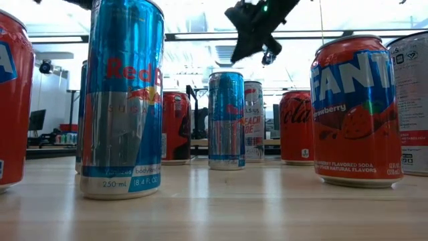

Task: Place canned beverage on shelf
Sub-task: Put the orange soda can on the shelf

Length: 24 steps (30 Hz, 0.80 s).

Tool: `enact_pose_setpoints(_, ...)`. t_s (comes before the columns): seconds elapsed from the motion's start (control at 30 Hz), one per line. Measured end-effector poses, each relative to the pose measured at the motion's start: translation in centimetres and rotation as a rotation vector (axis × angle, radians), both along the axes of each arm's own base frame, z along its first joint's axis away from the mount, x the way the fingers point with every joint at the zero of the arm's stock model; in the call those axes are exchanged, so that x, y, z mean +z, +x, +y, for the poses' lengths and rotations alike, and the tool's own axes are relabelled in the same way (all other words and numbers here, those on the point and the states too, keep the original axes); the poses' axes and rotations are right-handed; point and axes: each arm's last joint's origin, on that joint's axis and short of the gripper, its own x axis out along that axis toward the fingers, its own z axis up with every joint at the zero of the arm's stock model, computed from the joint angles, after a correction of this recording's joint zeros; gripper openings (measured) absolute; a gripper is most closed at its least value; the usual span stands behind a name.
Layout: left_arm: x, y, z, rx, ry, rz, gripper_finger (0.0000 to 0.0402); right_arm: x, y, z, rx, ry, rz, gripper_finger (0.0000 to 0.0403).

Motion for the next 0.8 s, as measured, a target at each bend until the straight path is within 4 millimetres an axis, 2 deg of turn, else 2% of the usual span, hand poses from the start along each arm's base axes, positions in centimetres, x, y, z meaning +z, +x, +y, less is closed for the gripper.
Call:
enact_pose_setpoints(0.13,-0.8,-0.8,0.1,-0.021,0.039,-0.134,0.0326,0.2,0.1,-2.3,-0.057,0.006,0.042,0.0009)
enact_pose_setpoints(0.23,-1.2,-1.2,0.1,-0.017,0.040,-0.139,0.0326,0.2,-0.3,-3.5,-0.075,0.047,0.065,0.0009)
enact_pose_setpoints(0.53,-1.3,-1.1,0.3,0.049,0.126,-0.081,0.0321,-0.2,-1.9,-5.3,-0.136,0.220,0.080,0.0009)
enact_pose_setpoints(0.67,-0.7,-0.8,0.3,0.041,0.205,-0.030,0.0294,-0.3,-1.8,-5.2,-0.124,0.227,0.077,0.0009)
enact_pose_setpoints(0.8,-1.0,-0.8,0.3,0.035,0.217,0.031,0.0235,-0.4,-1.7,-5.1,-0.150,0.260,0.059,0.0009)
